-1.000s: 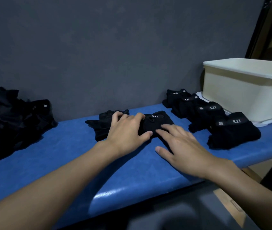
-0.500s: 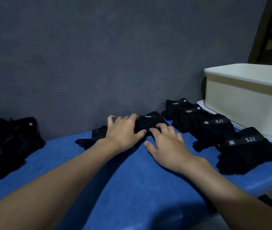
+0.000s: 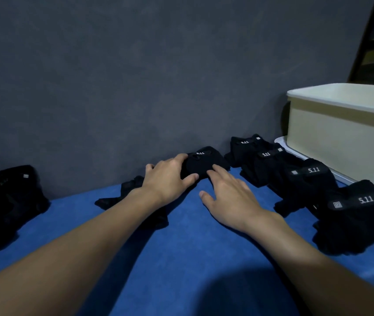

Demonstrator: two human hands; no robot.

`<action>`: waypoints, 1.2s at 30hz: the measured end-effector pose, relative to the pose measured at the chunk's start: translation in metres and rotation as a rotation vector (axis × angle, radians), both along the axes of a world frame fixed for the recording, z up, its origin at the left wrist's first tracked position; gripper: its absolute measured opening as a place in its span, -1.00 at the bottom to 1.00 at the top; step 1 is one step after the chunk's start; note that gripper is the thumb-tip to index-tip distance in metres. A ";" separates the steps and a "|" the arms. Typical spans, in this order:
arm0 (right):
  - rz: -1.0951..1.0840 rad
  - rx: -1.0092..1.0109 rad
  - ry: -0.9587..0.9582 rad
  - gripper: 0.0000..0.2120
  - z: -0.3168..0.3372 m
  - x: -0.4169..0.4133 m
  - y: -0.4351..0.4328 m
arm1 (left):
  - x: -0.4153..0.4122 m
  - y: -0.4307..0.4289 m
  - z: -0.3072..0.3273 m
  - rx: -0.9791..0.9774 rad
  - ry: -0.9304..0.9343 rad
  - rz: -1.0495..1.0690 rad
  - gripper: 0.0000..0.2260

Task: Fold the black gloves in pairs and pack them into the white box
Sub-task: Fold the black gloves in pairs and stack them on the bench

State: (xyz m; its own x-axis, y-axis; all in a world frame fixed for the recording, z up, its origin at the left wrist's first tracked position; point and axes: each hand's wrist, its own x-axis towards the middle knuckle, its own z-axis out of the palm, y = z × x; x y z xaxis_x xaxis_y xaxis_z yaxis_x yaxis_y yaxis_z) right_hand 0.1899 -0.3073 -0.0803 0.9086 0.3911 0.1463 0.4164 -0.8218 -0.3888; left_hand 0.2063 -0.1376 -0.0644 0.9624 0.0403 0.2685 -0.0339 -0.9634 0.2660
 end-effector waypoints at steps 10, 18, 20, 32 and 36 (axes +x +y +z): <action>-0.033 -0.001 0.045 -0.36 0.000 0.005 0.000 | 0.006 0.003 0.001 -0.073 0.036 0.000 -0.41; -0.016 0.028 0.001 -0.38 -0.002 0.004 -0.002 | -0.001 0.005 0.005 -0.092 0.025 0.002 -0.39; -0.017 0.046 -0.021 -0.40 -0.001 0.002 -0.001 | -0.007 0.008 0.010 -0.103 0.013 0.004 -0.42; 0.318 0.232 -0.081 -0.65 0.009 -0.050 0.037 | -0.116 0.084 0.023 -0.114 -0.125 0.030 -0.77; 0.373 0.226 -0.015 -0.57 0.003 -0.061 0.052 | -0.148 0.100 0.007 -0.088 0.052 0.016 -0.53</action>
